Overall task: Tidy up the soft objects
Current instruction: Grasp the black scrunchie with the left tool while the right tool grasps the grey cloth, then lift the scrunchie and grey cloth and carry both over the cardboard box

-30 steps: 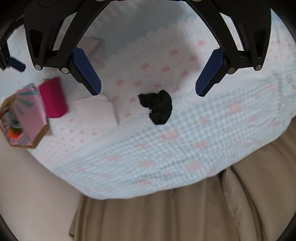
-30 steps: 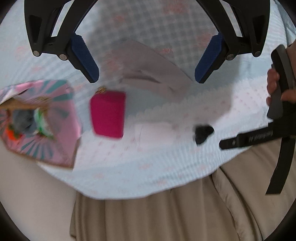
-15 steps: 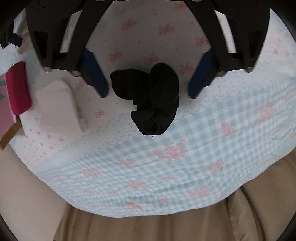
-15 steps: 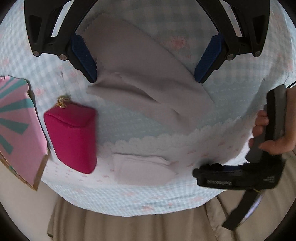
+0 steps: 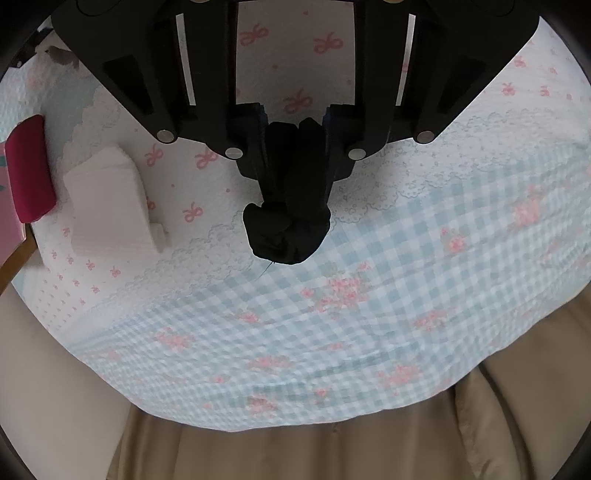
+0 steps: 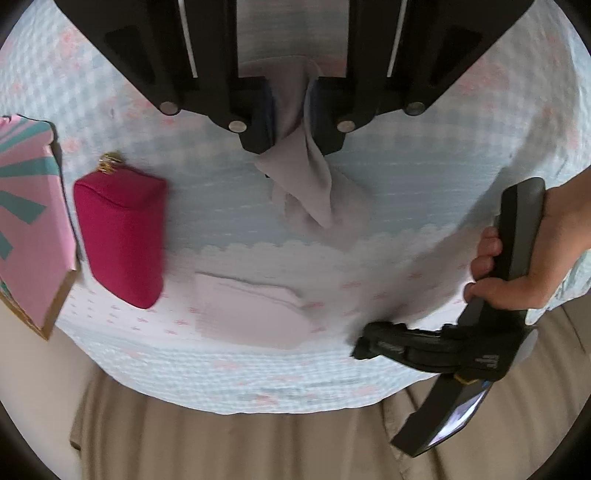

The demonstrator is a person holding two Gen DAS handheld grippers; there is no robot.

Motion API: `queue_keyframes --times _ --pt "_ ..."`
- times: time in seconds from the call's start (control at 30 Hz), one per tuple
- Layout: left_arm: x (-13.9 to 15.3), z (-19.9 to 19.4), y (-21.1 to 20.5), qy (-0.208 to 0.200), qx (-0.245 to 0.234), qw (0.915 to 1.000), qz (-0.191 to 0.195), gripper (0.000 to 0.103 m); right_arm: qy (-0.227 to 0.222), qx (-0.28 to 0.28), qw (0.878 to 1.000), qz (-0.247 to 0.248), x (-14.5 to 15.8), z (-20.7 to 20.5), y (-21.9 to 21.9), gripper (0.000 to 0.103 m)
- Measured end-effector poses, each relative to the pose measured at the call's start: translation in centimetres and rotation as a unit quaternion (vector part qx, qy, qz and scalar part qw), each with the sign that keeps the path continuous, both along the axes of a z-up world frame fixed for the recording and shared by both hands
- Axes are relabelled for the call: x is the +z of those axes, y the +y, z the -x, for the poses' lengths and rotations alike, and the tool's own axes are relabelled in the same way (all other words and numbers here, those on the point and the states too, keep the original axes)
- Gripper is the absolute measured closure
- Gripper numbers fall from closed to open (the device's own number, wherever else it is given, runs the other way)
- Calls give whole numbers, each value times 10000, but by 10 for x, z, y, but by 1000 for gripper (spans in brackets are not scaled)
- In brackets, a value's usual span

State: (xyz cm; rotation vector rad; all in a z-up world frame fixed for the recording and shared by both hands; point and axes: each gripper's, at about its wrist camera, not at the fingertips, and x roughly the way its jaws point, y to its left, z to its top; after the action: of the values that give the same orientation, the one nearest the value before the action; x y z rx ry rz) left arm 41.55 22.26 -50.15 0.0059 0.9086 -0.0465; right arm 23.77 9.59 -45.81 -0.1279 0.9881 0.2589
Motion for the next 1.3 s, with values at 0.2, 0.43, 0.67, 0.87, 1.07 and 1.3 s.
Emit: queue_keyframes --times 0.2,0.43,0.67,0.87,1.07,1.3 --pt "23 8 -6 -88 -46 9999 33 85 -28 -19 9998 -192 16 0 -3 91" --pt "65 27 -8 -189 -17 9998 109 85 -113 -95 9996 -257 55 5 -8 91" --pt "127 51 -15 -352 -47 9993 91 85 -337 -93 9991 -220 110 10 -11 91" --pt "180 76 -30 -421 -141 9990 44 85 -598 -206 9977 -249 173 18 -21 91" --pt "242 105 -61 -524 -295 9982 -8 85 -879 -360 9947 -388 241 25 -45 91" --pt "300 126 -115 -668 -373 9970 61 85 -1179 -606 9897 -545 310 28 -98 91"
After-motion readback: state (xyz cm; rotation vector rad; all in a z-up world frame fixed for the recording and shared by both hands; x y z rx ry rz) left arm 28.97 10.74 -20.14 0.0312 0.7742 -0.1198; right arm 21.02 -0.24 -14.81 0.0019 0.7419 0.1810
